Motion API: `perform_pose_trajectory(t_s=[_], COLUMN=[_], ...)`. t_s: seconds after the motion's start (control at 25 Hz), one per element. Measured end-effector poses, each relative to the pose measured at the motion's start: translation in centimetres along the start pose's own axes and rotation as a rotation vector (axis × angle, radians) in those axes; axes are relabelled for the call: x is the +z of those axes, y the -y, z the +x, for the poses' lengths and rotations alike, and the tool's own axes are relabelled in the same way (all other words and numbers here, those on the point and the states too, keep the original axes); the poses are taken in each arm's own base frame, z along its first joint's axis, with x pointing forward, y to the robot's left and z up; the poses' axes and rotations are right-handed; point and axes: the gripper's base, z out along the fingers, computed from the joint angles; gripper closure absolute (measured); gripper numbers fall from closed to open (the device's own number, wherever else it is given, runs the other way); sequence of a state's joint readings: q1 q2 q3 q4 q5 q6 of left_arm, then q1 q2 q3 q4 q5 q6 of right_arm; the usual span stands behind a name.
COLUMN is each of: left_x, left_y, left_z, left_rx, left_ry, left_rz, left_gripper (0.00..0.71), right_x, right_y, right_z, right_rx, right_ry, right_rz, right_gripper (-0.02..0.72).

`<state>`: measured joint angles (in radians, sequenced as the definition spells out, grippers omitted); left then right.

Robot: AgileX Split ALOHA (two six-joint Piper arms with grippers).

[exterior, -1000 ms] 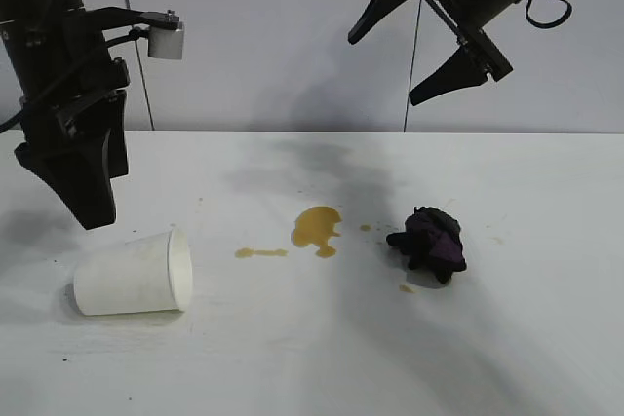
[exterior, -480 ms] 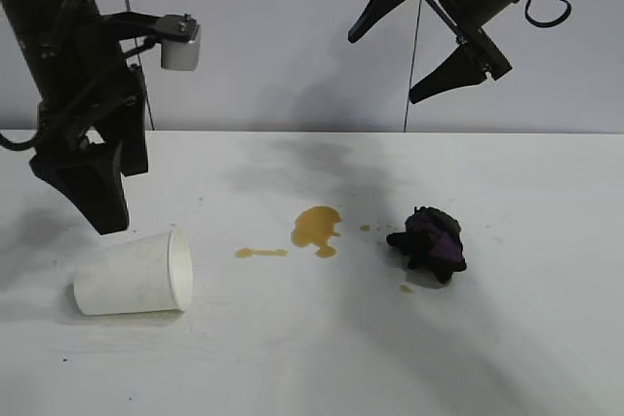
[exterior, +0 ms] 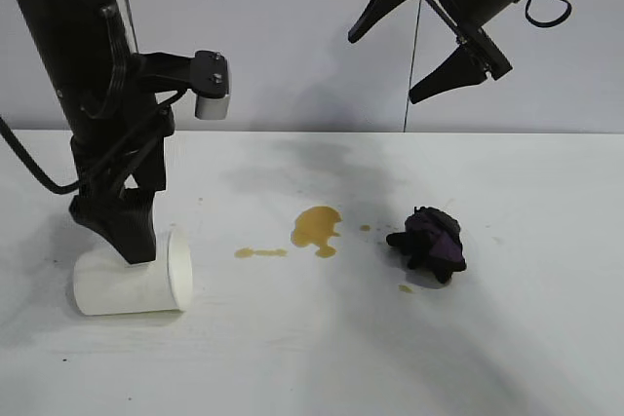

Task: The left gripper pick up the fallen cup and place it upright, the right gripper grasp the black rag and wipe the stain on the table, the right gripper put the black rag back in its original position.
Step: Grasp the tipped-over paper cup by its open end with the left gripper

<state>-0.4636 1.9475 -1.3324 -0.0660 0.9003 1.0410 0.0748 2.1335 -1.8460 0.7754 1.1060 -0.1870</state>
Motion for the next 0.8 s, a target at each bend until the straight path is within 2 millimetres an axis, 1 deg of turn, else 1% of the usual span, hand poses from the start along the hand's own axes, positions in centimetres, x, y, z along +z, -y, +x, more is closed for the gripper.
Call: perform_pose_trajectory(t_s=[0.12,0.24,0.48,0.8], left_x=[1.3,2.2,2.2,2.4], left_y=[0.4,0.4,0.1,0.1], left_z=[0.3,0.4,-0.1,-0.1], left_rx=[-0.015,-0.030,-0.058,-0.061], left_ry=[-0.042,-0.055,-0.006,-0.006], left_rz=[0.071,0.090,0.056,0.059], left_gripper=[0.052,0.052,0.052,0.052], right_x=[0.0,0.0,0.0,0.0], right_y=[0.0,0.0,0.0,0.0], right_z=[0.0,0.0,0.0,0.0], right_rx=[-0.001,-0.004,-0.016,-0.016], right_ry=[0.000,0.000,0.000,0.004], right_rz=[0.000,0.000,0.000,0.001], right_gripper=[0.063,0.063,0.063,0.063])
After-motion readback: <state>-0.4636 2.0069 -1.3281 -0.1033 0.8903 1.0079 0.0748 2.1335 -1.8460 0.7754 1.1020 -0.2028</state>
